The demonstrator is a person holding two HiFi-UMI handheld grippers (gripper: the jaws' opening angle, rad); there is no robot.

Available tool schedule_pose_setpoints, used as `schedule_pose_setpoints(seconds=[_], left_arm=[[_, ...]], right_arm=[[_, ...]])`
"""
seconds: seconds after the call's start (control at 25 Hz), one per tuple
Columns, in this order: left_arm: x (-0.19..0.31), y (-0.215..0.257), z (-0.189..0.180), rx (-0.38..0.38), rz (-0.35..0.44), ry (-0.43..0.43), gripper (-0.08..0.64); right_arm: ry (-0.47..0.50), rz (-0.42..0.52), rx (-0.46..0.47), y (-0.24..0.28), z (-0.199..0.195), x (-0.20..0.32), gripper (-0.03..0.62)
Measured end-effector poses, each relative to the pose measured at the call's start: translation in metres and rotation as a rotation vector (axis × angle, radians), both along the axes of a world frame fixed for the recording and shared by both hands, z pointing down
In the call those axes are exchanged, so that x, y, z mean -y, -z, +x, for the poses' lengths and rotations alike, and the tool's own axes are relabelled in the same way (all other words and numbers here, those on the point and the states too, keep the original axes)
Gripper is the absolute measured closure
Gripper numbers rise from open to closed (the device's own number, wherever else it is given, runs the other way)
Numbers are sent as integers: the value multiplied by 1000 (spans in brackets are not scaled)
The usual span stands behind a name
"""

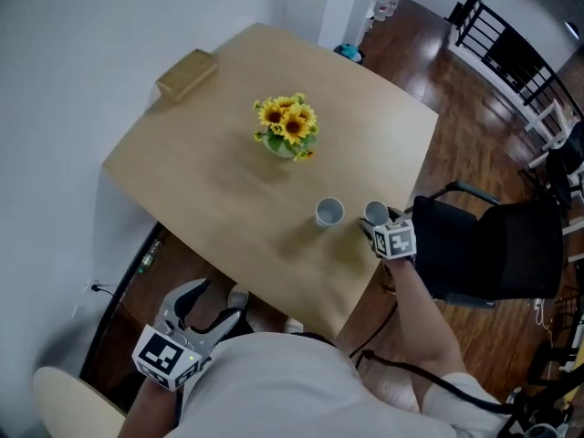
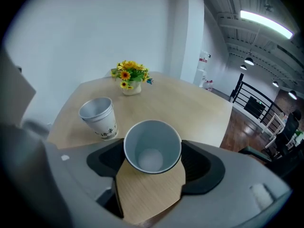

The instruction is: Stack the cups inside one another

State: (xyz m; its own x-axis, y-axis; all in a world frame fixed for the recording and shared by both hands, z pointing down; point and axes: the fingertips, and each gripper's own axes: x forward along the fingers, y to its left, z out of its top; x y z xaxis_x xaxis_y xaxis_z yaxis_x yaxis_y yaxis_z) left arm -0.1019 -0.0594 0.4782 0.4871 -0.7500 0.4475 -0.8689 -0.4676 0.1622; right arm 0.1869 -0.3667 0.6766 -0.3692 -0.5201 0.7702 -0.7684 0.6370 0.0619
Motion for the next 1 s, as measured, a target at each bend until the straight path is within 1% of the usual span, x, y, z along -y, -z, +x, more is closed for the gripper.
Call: schedule_pose_setpoints(seconds=[0.08, 0.2, 0.36, 0.56, 0.68, 0.84, 1.0], left_arm=[[-4, 2, -1, -8, 2, 1, 241], [-1, 7, -1, -16, 18, -33, 241], [13, 12, 4, -37, 48, -110, 241], [27, 9, 22, -69, 58, -226, 241], [34, 11, 25, -85, 69, -278, 241], [40, 11, 15, -102, 78, -312, 241], [47, 12, -11, -109, 82, -306, 241]], right_arm=[[-5, 18, -4, 15, 1, -6, 222], [-14, 40, 9, 43, 2, -13, 222], [-22, 79, 44, 84, -2, -27, 224], [-46, 129, 91, 133, -2, -47, 225], [-56, 149, 108, 153, -9, -56, 225], [-49, 162, 116, 166, -28, -62, 225], [-36, 159, 129, 165, -58, -60, 225]])
